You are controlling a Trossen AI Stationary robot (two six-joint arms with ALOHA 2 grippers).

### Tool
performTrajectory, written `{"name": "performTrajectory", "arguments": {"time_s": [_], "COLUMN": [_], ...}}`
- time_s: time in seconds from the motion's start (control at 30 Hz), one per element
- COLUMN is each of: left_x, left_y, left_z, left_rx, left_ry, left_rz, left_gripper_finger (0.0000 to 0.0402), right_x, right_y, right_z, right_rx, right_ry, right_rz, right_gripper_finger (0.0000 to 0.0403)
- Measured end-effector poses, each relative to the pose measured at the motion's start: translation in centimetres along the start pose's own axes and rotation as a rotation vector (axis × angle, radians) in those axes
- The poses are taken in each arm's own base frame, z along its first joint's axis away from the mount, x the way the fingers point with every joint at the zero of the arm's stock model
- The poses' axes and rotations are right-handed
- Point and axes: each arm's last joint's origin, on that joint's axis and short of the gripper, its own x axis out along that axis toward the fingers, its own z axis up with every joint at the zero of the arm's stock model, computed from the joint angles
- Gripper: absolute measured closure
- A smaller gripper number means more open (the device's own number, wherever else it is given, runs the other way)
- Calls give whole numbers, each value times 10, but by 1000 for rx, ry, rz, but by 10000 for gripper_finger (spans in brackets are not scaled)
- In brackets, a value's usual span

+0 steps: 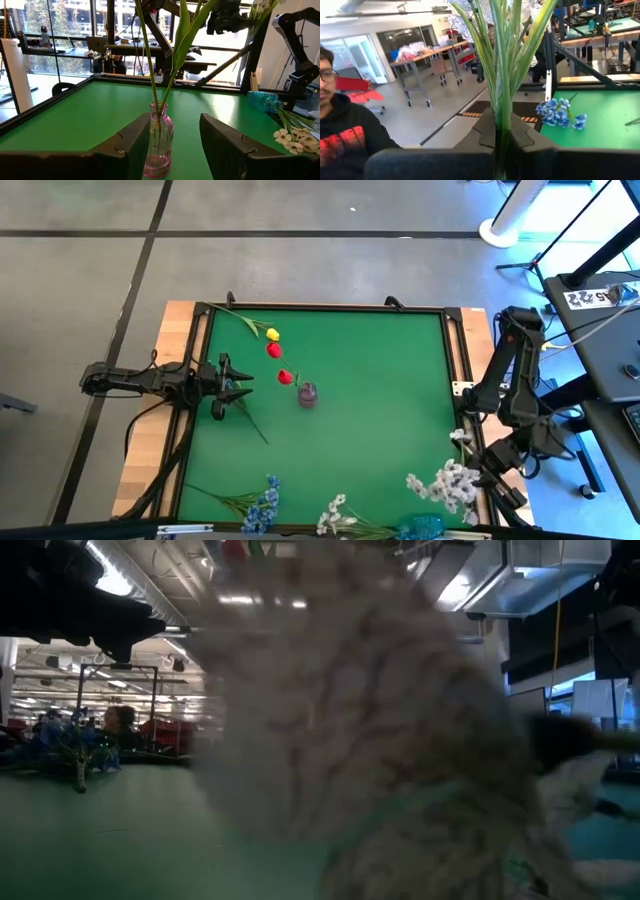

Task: Sort flowers into vase by color
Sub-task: Move the blue vase to the center of the table

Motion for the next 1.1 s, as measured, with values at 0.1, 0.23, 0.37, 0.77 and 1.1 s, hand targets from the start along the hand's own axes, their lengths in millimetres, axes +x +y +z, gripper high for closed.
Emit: {"name": "performTrajectory", "arguments": {"time_s": [0.1, 0.23, 0.37, 0.77, 1.1], "left_x": [0, 0, 0, 0, 0], "left_y": [0, 0, 0, 0, 0], "left_z": [0, 0, 0, 0, 0], "left_rx": [0, 0, 0, 0, 0], "left_ry": [0, 0, 0, 0, 0], "left_rz": [0, 0, 0, 0, 0], "left_gripper_finger": [234, 234, 234, 234, 234], "right_x": [1, 1, 1, 34, 54], "right_y": [0, 1, 1, -10, -85], "right_z": [-1, -2, -1, 6, -28], "right_rx": [-4, -37, -51, -187, -166], "right_ry": [4, 7, -1, -144, 237], "right_rz": [-2, -2, 11, 1, -451], "right_gripper_finger": [395, 397, 397, 396, 396]}}
